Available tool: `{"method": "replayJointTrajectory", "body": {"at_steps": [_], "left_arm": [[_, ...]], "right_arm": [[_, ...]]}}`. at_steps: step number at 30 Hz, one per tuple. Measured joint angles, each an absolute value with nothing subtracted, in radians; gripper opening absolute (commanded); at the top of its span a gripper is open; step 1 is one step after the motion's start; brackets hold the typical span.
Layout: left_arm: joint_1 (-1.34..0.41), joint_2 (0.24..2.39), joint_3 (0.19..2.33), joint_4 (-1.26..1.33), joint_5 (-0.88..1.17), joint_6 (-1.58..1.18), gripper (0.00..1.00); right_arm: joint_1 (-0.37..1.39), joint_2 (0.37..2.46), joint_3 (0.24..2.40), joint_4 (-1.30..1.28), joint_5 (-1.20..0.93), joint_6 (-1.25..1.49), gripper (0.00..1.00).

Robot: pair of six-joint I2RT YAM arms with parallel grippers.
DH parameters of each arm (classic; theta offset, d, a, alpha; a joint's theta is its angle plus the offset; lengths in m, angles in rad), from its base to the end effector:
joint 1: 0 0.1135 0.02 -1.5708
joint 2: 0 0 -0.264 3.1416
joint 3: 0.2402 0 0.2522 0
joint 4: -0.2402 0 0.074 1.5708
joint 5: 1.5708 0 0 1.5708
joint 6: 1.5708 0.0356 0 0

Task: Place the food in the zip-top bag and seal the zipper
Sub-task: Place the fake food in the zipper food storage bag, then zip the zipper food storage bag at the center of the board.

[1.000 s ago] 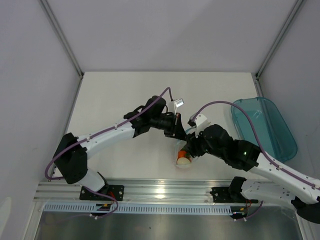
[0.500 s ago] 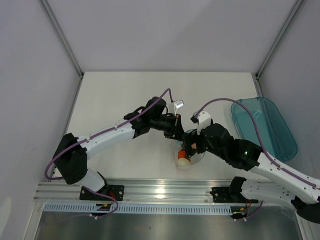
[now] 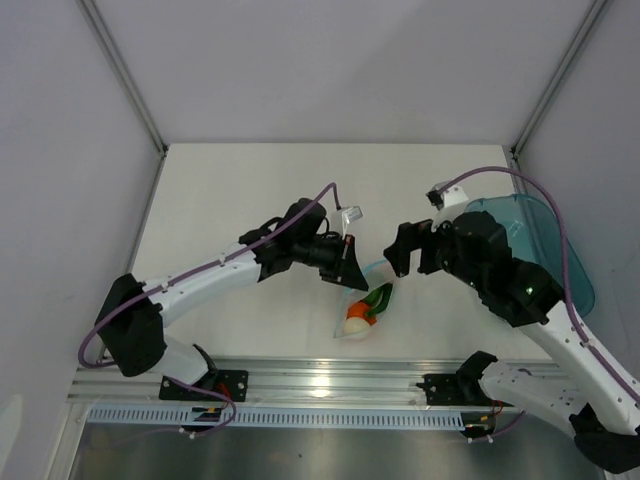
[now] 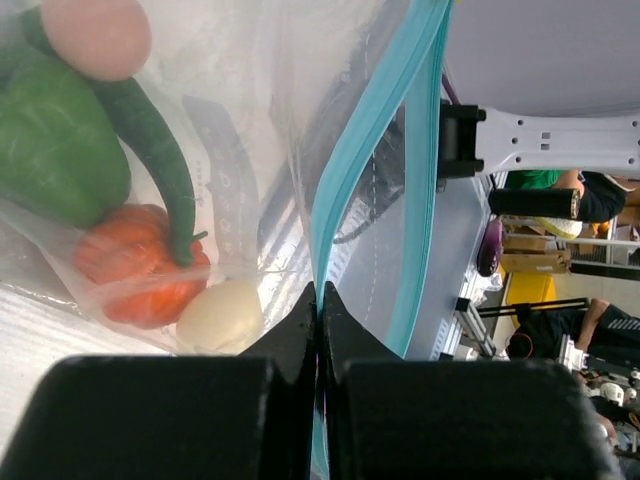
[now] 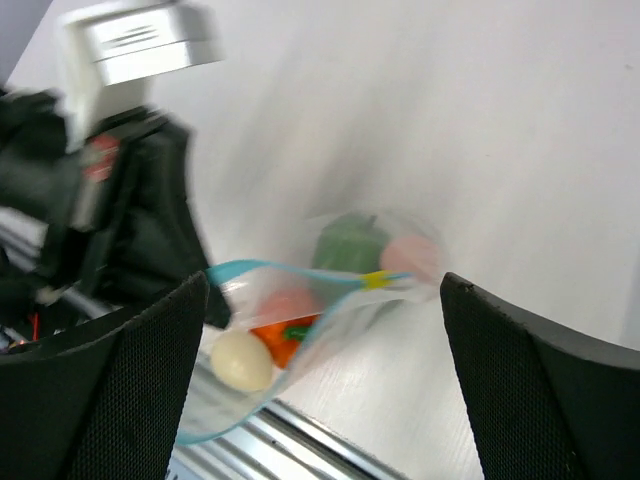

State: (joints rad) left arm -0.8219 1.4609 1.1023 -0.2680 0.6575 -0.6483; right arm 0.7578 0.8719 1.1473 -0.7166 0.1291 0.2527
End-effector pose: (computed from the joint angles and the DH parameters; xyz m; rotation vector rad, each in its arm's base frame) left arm 0.2048 -0.2523 0.2862 0.6386 2.4078 -1.4614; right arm 0.1255 0.1124 0.3933 -0.4297 2.0002 0.5113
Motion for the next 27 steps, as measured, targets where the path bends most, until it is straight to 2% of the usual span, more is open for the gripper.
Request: {"method": "replayJointTrajectory", "body": {"at_steps": [4,7,9,11,13,14,16,23,27], "left_arm": [[-0.810,1.415,1.062,-0.277,0.660,-0.628,0.00],[-0.791,1.389,1.026,-0.276,0.670,-0.622,0.01],[-0.773,1.382,1.008,-0.275,0.689,-0.619,0.01],[-0.759,1.378,0.991,-0.272,0.706,-0.618,0.01],[-0.748,1.372,0.969,-0.267,0.719,-0.617,0.01],[-0.741,1.365,0.953,-0.261,0.727,-0.618,0.01],[-0.732,1.357,0.931,-0.255,0.746,-0.618,0.00],[-0.702,1.341,0.891,-0.222,0.798,-0.619,0.01],[-0.698,1.341,0.883,-0.194,0.824,-0.620,0.00]], "right_arm": [[0.508,0.852,1.140,-0.745,-0.018,0.237,0.98],[0.347,0.838,1.120,-0.748,-0.162,0.209,0.93],[0.277,0.836,1.096,-0.733,-0.272,0.195,0.84],[0.228,0.837,1.054,-0.710,-0.422,0.177,0.74],[0.213,0.842,0.999,-0.664,-0.557,0.170,0.73],[0.212,0.845,0.971,-0.643,-0.612,0.173,0.66],[0.212,0.854,0.932,-0.611,-0.690,0.182,0.63],[0.210,0.896,0.863,-0.465,-0.804,0.187,0.76],[0.209,0.903,0.775,-0.344,-0.827,0.185,0.74]]}}
